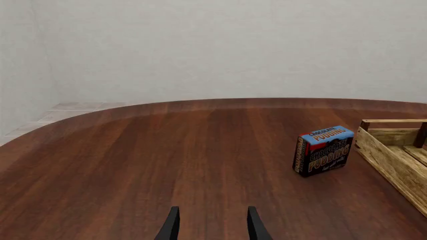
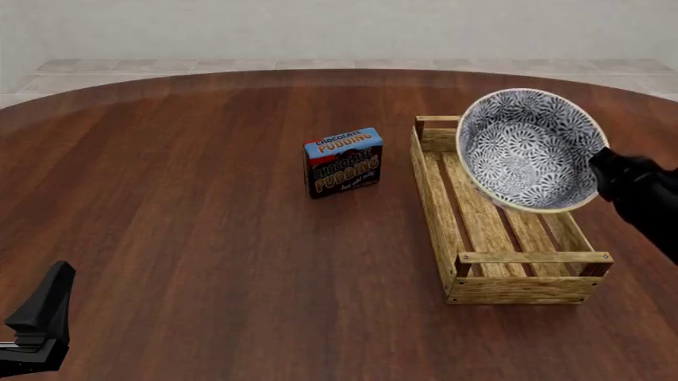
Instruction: Pick up the bowl on the left and put it in the tray.
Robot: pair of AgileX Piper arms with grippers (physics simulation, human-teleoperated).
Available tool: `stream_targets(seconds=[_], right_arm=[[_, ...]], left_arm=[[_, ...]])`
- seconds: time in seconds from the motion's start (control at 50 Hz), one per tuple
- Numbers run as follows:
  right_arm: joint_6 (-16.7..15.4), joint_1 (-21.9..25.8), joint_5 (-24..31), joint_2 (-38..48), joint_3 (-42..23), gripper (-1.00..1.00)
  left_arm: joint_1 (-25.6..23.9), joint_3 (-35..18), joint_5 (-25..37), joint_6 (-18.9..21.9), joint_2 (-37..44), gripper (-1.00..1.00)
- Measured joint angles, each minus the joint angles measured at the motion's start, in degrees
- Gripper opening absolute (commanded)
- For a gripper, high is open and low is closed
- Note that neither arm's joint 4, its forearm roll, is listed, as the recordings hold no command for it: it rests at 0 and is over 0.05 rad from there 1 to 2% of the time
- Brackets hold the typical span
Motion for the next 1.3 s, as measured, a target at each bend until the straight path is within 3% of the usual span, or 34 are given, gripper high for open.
stream_targets(seconds=[0.82,1.3], right_arm=[[-1.0,-1.2,1.2,-1.4,2.0,-1.0],[2.1,-0.8,-2.1,1.5,5.0,-1.0]], left_arm=[[0.0,0.0,0.0,0.0,0.0,1.0],[0.0,0.0,0.0,0.0,0.0,1.0]])
